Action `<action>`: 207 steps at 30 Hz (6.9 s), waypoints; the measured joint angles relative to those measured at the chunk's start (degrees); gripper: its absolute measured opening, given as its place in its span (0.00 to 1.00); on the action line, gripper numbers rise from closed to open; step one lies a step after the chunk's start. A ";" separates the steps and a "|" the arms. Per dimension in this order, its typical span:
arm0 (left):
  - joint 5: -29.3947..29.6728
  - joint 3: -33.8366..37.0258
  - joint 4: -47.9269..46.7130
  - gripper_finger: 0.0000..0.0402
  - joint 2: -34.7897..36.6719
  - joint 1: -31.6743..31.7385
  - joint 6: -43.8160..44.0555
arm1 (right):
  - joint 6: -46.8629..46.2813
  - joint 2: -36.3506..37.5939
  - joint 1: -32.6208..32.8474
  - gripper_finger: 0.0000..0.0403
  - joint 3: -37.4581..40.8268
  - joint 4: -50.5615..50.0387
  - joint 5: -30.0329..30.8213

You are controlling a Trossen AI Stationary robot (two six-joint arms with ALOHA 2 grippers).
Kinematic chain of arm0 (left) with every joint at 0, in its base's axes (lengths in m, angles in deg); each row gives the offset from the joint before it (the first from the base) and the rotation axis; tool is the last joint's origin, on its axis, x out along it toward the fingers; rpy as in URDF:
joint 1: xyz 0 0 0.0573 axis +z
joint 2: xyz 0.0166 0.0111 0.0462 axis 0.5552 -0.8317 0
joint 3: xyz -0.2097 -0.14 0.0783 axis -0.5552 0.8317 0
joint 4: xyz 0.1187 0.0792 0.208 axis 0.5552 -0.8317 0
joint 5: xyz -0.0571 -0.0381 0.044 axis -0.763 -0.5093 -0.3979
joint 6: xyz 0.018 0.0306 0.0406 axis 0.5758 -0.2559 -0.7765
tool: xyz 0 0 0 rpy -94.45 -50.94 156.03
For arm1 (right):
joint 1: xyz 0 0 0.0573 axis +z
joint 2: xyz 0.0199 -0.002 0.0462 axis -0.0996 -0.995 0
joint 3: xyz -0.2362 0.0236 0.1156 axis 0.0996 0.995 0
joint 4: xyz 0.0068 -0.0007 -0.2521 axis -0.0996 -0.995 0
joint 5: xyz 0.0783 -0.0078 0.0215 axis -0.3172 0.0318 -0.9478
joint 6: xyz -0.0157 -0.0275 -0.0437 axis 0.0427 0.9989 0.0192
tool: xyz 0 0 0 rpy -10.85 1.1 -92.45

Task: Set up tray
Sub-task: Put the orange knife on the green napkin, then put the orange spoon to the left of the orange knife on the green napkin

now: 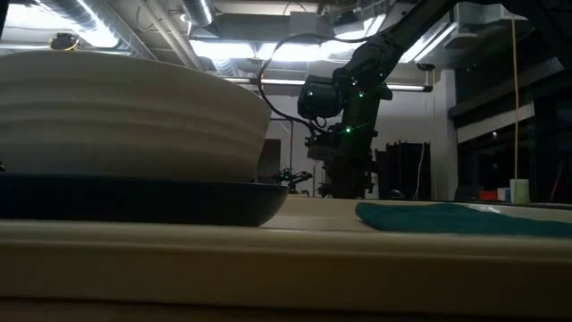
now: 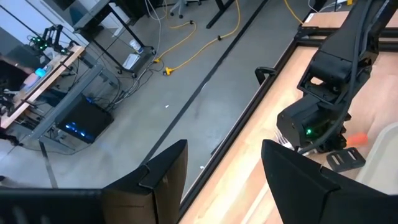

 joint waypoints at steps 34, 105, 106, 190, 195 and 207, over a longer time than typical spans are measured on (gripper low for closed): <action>8.20 0.06 -0.22 0.50 2.86 0.19 -3.07 | 2.69 1.57 1.14 0.08 -15.71 -23.35 1.14; -19.51 3.98 0.84 0.50 11.32 16.09 -29.39 | -100.78 5.85 50.53 0.07 -2.00 -21.66 9.77; -19.52 3.98 0.85 0.50 11.32 16.09 -29.44 | -100.97 5.72 50.53 0.07 -2.00 -22.17 9.53; -22.82 3.98 2.23 0.50 11.32 16.09 -29.44 | -100.83 0.15 48.92 0.20 -3.05 -22.08 5.97; -22.82 3.98 2.23 0.50 11.32 16.09 -29.44 | -100.36 0.17 48.92 0.31 -5.09 -24.28 6.13; -22.82 3.98 2.25 0.50 11.32 16.09 -30.32 | -97.53 0.17 46.67 0.48 -21.07 -50.30 10.96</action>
